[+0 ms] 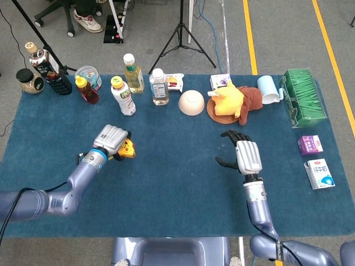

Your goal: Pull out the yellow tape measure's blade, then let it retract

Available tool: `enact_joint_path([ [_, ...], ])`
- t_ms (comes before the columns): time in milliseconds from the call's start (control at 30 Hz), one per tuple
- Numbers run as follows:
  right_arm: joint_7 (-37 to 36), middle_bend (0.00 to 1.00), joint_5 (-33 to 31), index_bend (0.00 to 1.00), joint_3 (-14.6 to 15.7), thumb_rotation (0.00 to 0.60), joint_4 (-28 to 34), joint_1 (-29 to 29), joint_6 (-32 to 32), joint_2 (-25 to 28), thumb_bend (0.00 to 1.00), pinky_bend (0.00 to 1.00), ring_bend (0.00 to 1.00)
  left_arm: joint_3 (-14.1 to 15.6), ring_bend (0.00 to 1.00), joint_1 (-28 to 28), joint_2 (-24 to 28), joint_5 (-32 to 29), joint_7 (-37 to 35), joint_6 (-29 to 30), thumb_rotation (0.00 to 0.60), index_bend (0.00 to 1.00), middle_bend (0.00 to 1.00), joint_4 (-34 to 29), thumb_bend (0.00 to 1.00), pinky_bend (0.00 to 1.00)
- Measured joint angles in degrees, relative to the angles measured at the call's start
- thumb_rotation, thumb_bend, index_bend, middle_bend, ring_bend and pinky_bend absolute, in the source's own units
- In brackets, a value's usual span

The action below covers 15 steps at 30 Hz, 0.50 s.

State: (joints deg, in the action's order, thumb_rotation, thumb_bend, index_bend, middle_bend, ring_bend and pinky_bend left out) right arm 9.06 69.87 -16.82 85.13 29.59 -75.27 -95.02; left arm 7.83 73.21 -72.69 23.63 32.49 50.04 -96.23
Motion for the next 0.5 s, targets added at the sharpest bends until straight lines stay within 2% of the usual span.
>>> enact_joint_path([
  [233,-0.28,0.31,0.02,0.31,0.12,0.541,-0.18,-0.90,-0.26,1.37,0.20,0.29,0.30,0.86,0.19,-2.62,-3.50,-1.63,1.40,-0.81,0.586,0.54,0.37,2.85,0.28,0.36],
  [267,-0.37,0.31,0.01,0.31,0.13,0.541,-0.21,-0.97,-0.24,1.54,0.20,0.29,0.30,0.83,0.16,-3.07,-3.80,-1.70,1.21,-1.08,0.586,0.50,0.34,3.25,0.27,0.35],
  [333,-0.40,0.31,0.00,0.31,0.13,0.542,-0.44,-1.12,-0.18,1.88,0.20,0.29,0.30,0.72,0.08,-3.98,-4.19,-1.78,0.72,-1.88,0.586,0.34,0.22,3.98,0.24,0.31],
  [400,-0.46,0.31,-0.01,0.31,0.11,0.541,-0.55,-1.22,-0.15,2.08,0.20,0.28,0.30,0.48,0.02,-4.61,-4.26,-1.41,0.32,-1.97,0.588,0.23,0.14,4.28,0.22,0.28],
  [500,-0.52,0.31,0.01,0.31,0.05,0.541,-0.71,-1.35,-0.17,2.33,0.20,0.28,0.30,-0.25,0.00,-5.84,-3.99,0.28,-0.86,-1.04,0.589,0.13,0.07,4.32,0.20,0.24],
])
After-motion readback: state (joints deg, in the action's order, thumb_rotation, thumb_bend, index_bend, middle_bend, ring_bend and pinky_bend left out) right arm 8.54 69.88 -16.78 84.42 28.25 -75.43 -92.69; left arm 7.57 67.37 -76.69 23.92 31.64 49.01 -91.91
